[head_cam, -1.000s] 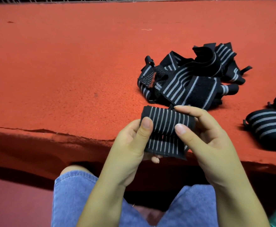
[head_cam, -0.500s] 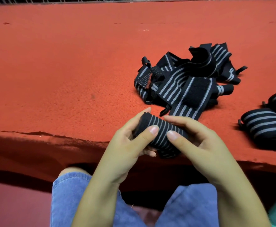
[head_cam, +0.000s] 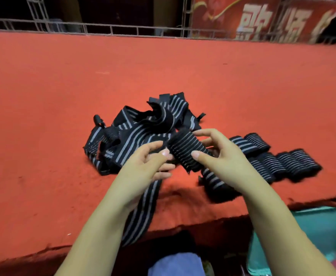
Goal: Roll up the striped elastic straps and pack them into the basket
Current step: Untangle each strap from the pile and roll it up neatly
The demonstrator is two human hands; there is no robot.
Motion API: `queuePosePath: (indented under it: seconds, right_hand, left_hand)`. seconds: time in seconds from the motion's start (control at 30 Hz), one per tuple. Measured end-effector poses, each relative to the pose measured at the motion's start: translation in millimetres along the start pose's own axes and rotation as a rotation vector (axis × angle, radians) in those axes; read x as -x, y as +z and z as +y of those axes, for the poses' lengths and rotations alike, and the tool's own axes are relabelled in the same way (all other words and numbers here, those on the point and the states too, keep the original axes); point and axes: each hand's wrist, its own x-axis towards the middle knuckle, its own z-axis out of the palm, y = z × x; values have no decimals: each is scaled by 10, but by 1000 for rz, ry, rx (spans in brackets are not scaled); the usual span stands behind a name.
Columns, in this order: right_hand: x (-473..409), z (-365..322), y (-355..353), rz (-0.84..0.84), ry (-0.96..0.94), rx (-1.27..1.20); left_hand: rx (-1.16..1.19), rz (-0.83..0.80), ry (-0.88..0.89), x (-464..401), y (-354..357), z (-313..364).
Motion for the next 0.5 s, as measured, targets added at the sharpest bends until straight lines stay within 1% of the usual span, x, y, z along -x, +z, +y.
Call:
queuePosePath:
  seconds: [0.1, 0.17, 0.23, 0.33, 0.5]
  right_hand:
    - [-429, 321, -303, 135, 147, 71]
    - [-696, 586, -410, 154, 269, 86]
    - [-890, 807, -419, 139, 377, 100]
    - [-1044, 1034, -326, 93, 487, 190]
    - [-1112, 1160, -217, -19, 576, 339]
  left_hand:
    - [9, -6, -39, -230, 113, 34]
    - [14, -9, -61, -336, 145, 26]
    - [10, -9, -76, -426, 145, 5]
    - [-3, 5, -92, -544, 102, -36]
    - [-28, 27, -131, -654, 22, -136]
